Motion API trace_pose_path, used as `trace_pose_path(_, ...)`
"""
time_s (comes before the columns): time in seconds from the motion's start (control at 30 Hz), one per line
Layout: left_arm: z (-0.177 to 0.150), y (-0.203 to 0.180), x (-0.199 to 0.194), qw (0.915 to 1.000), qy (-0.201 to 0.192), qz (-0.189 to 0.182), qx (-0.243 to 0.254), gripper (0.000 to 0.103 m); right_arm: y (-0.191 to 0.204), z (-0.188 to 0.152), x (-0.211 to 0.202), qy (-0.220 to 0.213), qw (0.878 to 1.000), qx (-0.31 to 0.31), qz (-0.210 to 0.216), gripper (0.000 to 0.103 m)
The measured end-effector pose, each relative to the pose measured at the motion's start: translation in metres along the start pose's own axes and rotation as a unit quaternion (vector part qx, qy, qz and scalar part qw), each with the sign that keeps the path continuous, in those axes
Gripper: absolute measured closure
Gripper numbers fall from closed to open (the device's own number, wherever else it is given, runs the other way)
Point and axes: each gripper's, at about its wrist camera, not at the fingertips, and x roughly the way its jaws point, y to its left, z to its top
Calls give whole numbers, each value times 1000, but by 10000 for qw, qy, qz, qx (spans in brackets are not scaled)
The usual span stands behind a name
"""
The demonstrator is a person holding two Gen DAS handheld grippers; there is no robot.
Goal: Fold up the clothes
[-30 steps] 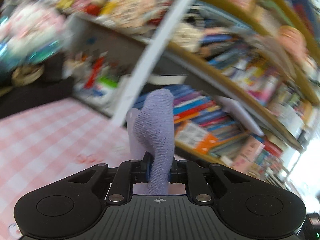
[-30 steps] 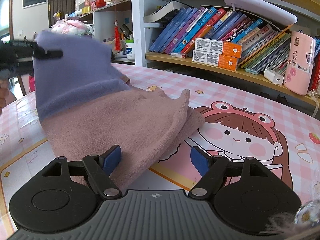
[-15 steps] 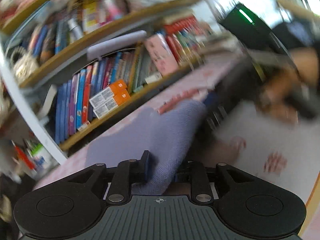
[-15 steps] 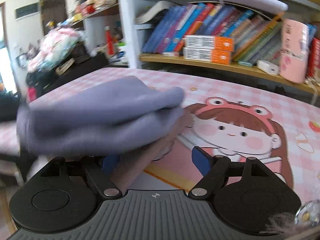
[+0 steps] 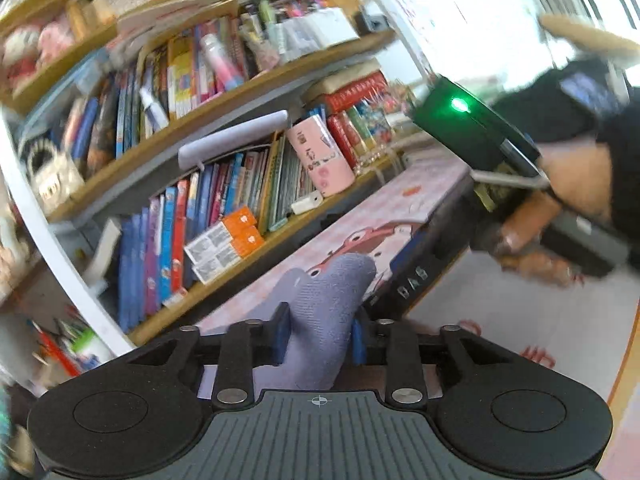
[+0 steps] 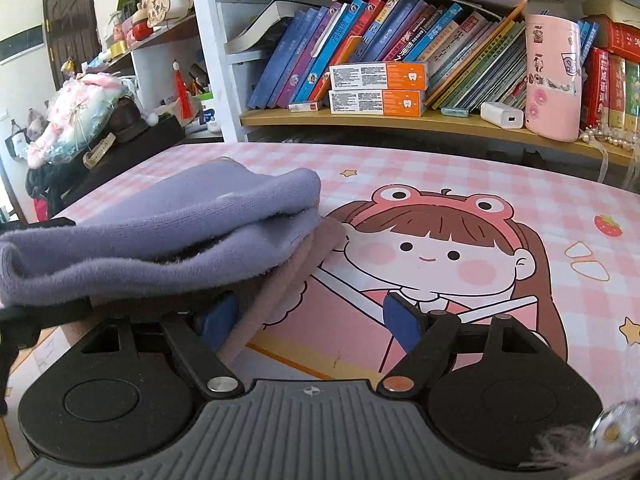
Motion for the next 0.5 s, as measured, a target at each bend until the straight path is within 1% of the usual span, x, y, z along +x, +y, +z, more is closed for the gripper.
trace_pose_path(0.03,1,11,-1,9992,-68,30,-391,84,0,0,0,1,10000,-4,0,26)
trace_pose_path(0.07,3,25,-3,9960,-169,127,-866,85,0,0,0,1,10000,-9,-1,26)
trace_pose_path(0.1,6,37,-7,9910,-321,246,-1273,87,0,0,0,4,10000,-11,-2,26)
trace_pose_path(0.13,9,40,-11,9888,-453,363,-1375,87,1,0,1,7,10000,-14,-3,26)
trace_pose_path(0.17,12,36,-14,9894,-532,461,-1268,87,1,0,1,10,10000,-16,-7,26)
trace_pose_path(0.2,14,28,-15,9921,-523,481,-1036,87,1,0,1,13,10000,-18,-13,26)
trace_pose_path(0.27,10,2,-5,9990,-139,273,-334,83,1,0,1,13,10000,-19,-23,26)
trace_pose_path(0.3,5,-10,0,9998,75,157,-24,81,1,0,1,10,10000,-17,-20,26)
trace_pose_path(0.37,-7,-35,11,9975,484,-62,519,76,0,-1,1,4,10000,-1,-34,26)
trace_pose_path(0.4,-11,-44,14,9955,588,-102,735,71,0,-1,1,4,10000,19,-28,26)
trace_pose_path(0.47,-14,-53,14,9927,623,-65,1027,71,-1,-1,1,2,10000,33,-50,26)
trace_pose_path(0.5,-13,-52,13,9923,641,-76,1054,70,-2,-1,0,-16,10000,46,-66,26)
